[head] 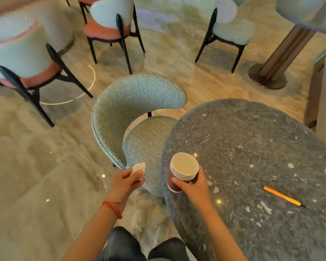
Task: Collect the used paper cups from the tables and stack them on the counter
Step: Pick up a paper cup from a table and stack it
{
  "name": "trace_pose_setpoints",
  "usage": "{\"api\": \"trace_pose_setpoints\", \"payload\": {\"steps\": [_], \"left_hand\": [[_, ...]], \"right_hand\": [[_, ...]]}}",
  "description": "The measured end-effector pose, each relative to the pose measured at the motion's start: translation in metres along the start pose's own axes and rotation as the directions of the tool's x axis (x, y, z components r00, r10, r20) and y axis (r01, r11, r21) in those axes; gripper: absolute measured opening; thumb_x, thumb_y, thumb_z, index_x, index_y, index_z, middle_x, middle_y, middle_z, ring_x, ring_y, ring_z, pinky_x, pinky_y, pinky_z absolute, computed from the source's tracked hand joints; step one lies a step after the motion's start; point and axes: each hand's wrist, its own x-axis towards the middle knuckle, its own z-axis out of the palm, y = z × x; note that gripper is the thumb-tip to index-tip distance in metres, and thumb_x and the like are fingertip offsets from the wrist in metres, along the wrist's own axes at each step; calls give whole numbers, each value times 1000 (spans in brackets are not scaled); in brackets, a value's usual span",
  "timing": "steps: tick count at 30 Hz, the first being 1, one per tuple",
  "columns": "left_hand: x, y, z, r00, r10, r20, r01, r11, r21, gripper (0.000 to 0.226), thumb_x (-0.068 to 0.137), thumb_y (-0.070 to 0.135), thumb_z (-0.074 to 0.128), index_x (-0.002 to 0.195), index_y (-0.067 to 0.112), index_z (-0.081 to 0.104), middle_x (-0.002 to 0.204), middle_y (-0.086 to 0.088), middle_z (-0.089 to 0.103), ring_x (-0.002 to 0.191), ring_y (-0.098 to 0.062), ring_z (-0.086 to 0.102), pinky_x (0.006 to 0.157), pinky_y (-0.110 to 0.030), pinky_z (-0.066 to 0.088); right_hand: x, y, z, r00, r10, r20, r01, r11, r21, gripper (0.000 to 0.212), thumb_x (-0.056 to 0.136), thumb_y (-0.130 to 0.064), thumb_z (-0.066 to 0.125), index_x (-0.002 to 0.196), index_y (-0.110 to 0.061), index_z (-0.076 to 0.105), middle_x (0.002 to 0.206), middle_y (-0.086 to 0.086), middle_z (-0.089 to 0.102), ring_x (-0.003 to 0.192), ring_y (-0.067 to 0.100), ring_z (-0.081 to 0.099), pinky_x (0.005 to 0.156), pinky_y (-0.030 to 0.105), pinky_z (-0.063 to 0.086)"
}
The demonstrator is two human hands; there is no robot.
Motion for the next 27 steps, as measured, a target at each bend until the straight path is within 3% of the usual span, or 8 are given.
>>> {"api": "trace_pose_setpoints", "payload": {"steps": [5, 11, 17, 19, 27], "left_hand": [[-12, 5, -56, 983, 34, -183, -55, 992, -116, 11, 82, 1, 62, 91, -4, 66, 79, -15, 66, 63, -12, 68, 57, -16, 54], [-34, 15, -130, 933, 77, -351, -167, 958, -233, 7, 83, 2, 62, 79, -2, 67, 80, -15, 64, 67, -14, 67, 59, -17, 54], [-50, 20, -216, 872, 58, -486, -240, 916, -322, 9, 83, 0, 61, 76, -2, 66, 76, -15, 63, 62, -11, 66, 56, -17, 54], [-53, 21, -250, 853, 39, -521, -255, 901, -350, 9, 82, 0, 62, 75, -2, 67, 76, -16, 62, 62, -13, 65, 56, -17, 53], [-51, 42, -383, 776, -18, -630, -316, 853, -414, 9, 81, -1, 63, 72, -2, 67, 71, -14, 64, 60, -11, 67, 55, -17, 53]], "right_hand": [[8, -12, 54, 980, -28, 198, 38, 998, -48, 64, 62, -11, 87, 109, -36, 51, 111, -11, 62, 103, 0, 59, 86, 23, 48], [2, -26, 135, 895, -57, 443, 124, 984, -124, 64, 56, -29, 87, 107, -38, 50, 103, -13, 62, 93, -8, 58, 79, 15, 47], [-14, -32, 235, 803, -38, 595, 147, 980, -135, 69, 46, -47, 83, 108, -35, 53, 103, -12, 65, 95, -4, 61, 76, 11, 48], [-21, -32, 273, 768, -37, 639, 174, 973, -153, 70, 46, -50, 82, 107, -35, 52, 104, -11, 64, 99, -2, 60, 80, 16, 49], [-48, -32, 420, 665, 8, 747, 184, 967, -175, 64, 49, -46, 82, 105, -35, 53, 102, -14, 64, 93, -10, 60, 72, 5, 45]]}}
